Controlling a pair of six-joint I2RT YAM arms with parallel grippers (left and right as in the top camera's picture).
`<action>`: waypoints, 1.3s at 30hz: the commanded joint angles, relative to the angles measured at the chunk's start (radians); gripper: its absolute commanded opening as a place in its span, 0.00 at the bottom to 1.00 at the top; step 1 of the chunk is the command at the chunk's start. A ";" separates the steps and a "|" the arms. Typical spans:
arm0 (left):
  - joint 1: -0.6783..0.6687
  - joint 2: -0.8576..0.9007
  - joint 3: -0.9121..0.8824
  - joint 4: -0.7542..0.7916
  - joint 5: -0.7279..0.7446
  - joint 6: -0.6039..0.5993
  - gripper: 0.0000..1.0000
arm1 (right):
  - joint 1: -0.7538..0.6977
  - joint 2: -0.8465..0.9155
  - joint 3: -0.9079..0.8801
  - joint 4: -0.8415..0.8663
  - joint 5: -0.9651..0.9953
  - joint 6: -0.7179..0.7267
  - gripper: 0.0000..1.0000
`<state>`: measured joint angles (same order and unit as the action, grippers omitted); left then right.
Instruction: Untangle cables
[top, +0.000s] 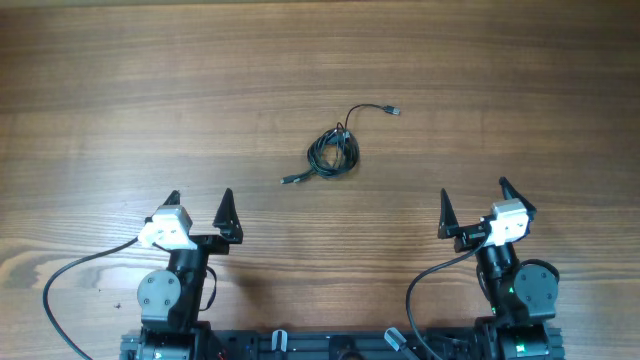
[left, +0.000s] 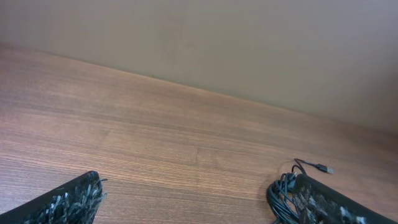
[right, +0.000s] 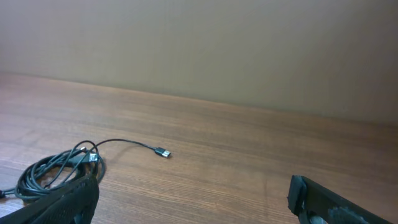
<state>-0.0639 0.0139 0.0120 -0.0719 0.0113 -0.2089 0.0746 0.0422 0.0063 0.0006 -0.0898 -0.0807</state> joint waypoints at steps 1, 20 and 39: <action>0.005 -0.006 -0.006 -0.001 -0.016 -0.012 1.00 | -0.005 0.005 -0.001 0.005 -0.015 0.002 1.00; 0.005 0.130 0.111 -0.153 0.023 -0.116 1.00 | -0.005 0.038 0.050 -0.056 0.029 0.106 1.00; 0.005 1.146 1.011 -0.833 0.062 -0.114 1.00 | -0.005 1.083 1.025 -0.768 0.018 0.109 1.00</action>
<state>-0.0635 1.1450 0.9775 -0.8707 0.0353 -0.3172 0.0746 1.0470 0.9104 -0.7002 -0.0624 0.0223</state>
